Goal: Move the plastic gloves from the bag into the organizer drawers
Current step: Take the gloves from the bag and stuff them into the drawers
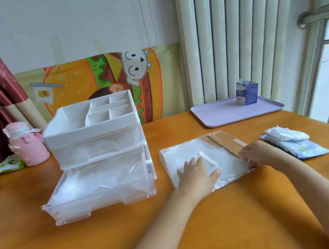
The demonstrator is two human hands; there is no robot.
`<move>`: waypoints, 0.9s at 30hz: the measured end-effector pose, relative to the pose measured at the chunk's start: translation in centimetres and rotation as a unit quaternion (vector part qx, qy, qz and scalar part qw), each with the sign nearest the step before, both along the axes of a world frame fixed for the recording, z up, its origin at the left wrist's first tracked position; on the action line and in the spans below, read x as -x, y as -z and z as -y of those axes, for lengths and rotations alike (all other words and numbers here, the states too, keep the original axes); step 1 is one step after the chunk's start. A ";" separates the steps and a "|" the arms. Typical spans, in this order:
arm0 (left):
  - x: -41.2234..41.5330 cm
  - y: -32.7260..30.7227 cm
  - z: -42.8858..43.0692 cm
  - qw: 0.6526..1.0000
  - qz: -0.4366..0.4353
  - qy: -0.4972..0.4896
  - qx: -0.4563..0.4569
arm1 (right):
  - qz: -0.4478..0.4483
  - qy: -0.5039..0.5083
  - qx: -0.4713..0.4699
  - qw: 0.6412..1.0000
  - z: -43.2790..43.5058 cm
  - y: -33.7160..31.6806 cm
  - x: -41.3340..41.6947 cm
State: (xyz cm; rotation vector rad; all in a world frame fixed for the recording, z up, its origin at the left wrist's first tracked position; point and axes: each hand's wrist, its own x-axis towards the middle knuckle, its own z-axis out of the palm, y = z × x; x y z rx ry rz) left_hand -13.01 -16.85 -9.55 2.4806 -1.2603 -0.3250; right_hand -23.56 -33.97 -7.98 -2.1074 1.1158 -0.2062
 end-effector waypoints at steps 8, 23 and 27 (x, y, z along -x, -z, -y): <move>-1.2 3.1 1.0 0.997 0.021 -0.014 -0.066 | -0.001 -0.076 -0.032 0.997 0.2 0.3 0.9; -1.4 3.4 0.4 0.998 0.040 -0.047 -0.017 | 0.035 -0.087 -0.008 0.996 -1.2 1.2 0.3; -1.5 3.3 0.0 0.998 0.038 -0.050 -0.016 | 0.116 -0.033 -0.071 0.990 -0.9 1.5 0.0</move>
